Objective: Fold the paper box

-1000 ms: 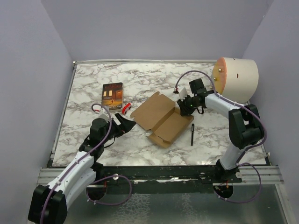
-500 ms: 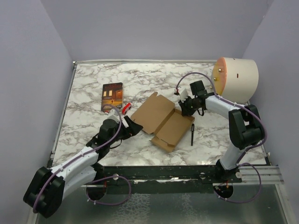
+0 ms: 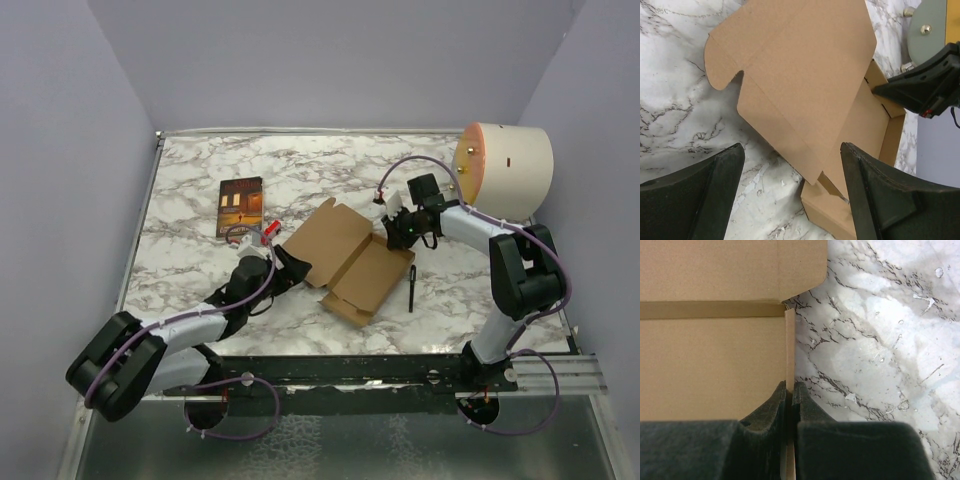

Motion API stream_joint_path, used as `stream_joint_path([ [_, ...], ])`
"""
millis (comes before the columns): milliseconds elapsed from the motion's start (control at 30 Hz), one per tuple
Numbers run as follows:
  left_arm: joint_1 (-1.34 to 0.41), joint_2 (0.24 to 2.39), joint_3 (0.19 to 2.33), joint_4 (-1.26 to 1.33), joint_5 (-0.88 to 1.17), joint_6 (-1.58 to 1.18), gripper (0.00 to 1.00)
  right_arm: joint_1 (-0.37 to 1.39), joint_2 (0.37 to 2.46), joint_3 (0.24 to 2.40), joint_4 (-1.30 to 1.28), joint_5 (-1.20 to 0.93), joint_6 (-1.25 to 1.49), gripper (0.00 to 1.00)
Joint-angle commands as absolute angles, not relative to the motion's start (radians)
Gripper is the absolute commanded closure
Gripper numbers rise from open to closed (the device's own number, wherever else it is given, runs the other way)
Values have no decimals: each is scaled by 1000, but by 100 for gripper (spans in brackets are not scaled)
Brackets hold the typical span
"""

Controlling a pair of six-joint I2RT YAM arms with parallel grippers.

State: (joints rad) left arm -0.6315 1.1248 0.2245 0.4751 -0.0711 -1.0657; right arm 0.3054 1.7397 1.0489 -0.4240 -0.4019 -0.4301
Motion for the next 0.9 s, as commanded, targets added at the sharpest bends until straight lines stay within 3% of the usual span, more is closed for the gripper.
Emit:
stream_joint_path([
  [0,-649,1212,209,664,-173,-1125,22,300,1733,1036,-415,-445,-419,99],
  [167,-653,1336,226,817,-190,-1131,30,296,1733,1032,-414,-460,-420,99],
  [267,-654,1395,235,895,-194,-1134,42,296,1732,1030,-415,-467,-423,99],
  [367,-653,1442,243,959,-187,-1141,63,295,1728,1027,-413,-476,-425,99],
  [467,-655,1461,244,1002,-172,-1119,93,292,1725,1023,-410,-487,-426,99],
  [500,-655,1459,244,1006,-169,-1106,97,292,1723,1022,-409,-490,-426,99],
  [867,-695,1295,268,908,-162,-810,100,284,1722,1013,-395,-514,-425,95],
])
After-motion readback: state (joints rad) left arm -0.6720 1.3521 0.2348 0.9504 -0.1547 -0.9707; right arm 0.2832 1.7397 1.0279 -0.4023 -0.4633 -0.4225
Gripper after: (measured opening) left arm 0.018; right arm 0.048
